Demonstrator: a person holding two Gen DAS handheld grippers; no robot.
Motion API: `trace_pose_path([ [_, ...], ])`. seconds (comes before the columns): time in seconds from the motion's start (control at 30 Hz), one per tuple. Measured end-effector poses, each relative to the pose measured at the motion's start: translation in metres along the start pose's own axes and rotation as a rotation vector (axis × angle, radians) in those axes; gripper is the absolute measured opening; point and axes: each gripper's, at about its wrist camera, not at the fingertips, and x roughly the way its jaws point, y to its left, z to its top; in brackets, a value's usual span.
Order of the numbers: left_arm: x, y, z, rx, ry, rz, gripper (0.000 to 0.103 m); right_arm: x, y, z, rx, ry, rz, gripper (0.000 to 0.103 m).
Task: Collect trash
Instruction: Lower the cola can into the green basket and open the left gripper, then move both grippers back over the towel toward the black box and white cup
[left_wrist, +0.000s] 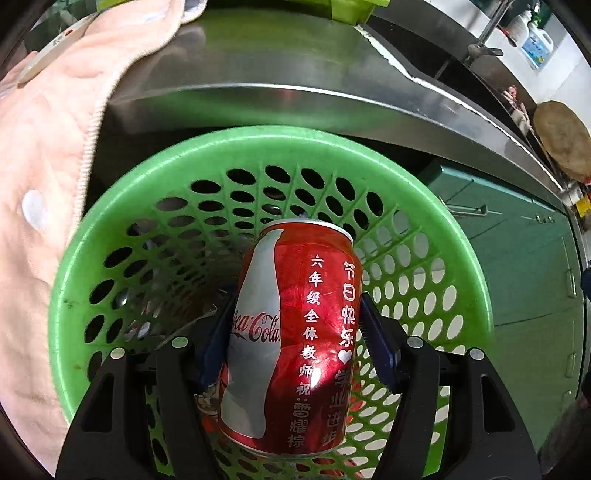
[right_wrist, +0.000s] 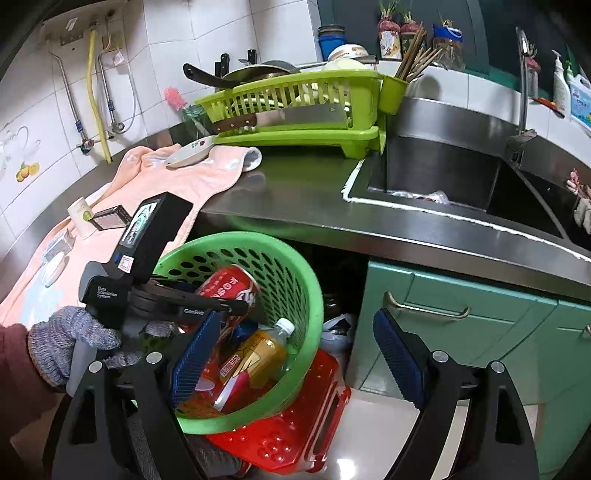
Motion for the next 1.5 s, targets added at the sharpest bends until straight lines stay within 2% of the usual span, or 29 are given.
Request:
trace_pose_path([
  [0.27,0.014,0.002,0.001,-0.011,0.014,0.009,0.067,0.001,0.0,-0.002,0.004,0.009,0.005,0.082],
  [0.33,0.013,0.002,0.002,-0.011,0.01,0.011,0.074,0.001,0.001,-0.001,0.008,0.006,0.001,0.082],
  [0.57,-0.003,0.004,-0.001,-0.021,-0.027,0.01,0.074,-0.001,0.007,-0.001,-0.004,0.009,0.013,0.082],
  [0.8,-0.067,0.016,-0.017,-0.03,-0.126,0.022,0.074,-0.015,0.026,0.008,-0.036,-0.018,0.05,0.082],
  [0.97,-0.119,0.036,-0.04,-0.052,-0.194,0.074,0.074,-0.014,0.054,0.017,-0.085,-0.017,0.09,0.082],
  [1.1,-0.16,0.065,-0.057,-0.076,-0.248,0.133,0.074,-0.007,0.087,0.024,-0.15,-0.01,0.132,0.082],
  [1.3,-0.22,0.123,-0.102,-0.171,-0.317,0.23,0.074,0.013,0.145,0.048,-0.251,-0.003,0.218,0.082],
  [1.5,-0.26,0.184,-0.149,-0.282,-0.342,0.311,0.074,0.05,0.209,0.077,-0.361,0.001,0.281,0.082],
])
